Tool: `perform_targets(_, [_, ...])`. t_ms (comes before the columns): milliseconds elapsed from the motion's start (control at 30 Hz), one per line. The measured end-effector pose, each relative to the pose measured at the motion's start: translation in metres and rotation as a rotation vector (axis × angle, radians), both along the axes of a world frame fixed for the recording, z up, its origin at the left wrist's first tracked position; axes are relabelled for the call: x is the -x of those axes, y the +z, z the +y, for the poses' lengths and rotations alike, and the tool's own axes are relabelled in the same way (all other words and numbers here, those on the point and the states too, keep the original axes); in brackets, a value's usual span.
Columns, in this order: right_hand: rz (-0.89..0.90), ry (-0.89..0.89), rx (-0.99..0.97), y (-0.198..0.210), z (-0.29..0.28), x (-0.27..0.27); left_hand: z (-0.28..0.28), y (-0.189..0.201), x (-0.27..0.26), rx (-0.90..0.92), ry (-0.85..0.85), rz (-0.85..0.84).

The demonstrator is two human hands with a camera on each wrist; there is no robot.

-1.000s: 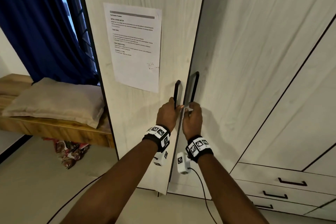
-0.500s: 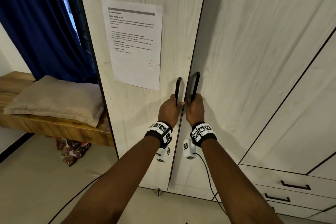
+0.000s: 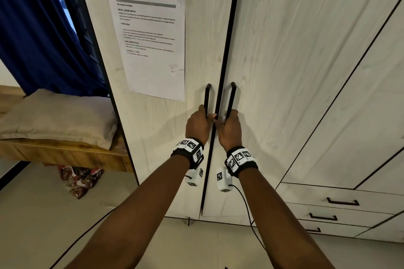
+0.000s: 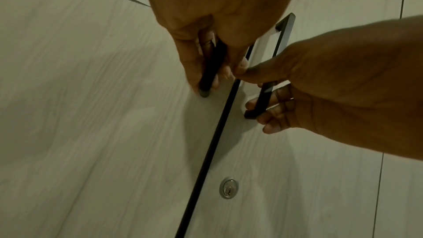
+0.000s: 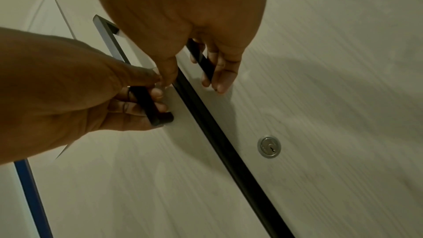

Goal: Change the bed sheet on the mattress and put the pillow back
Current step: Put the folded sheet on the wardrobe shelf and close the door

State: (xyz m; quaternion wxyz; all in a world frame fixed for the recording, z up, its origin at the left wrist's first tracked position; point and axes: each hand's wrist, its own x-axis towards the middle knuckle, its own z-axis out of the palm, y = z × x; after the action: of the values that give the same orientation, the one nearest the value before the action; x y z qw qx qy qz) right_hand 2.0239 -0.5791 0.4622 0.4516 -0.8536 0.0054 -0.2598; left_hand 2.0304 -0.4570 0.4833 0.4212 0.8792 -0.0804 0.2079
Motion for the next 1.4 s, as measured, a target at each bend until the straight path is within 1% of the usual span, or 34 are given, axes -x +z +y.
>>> perform_targets(333, [0.039,-0.14,0.1,0.004,0.007,-0.01,-0.005,-0.001,-0.018,-0.041,0.019,-0.015])
perform_targets(767, [0.025,-0.173,0.157,0.001,0.003,-0.038,-0.015,-0.008,-0.048,-0.064,0.057,-0.035])
perform_targets(900, [0.028,-0.181,0.168,0.001,0.001,-0.046,-0.019,-0.009,-0.054,-0.036,0.073,-0.044])
perform_targets(1100, [0.06,-0.187,0.181,0.004,0.001,-0.058,-0.024,-0.008,-0.064,-0.042,0.101,-0.044])
perform_targets(1233, [0.05,-0.197,0.195,0.001,0.001,-0.062,-0.026,-0.01,-0.066,-0.04,0.12,-0.05])
perform_targets(1400, [0.028,-0.229,0.236,-0.004,0.001,-0.064,-0.024,-0.015,-0.072,-0.008,0.101,-0.068])
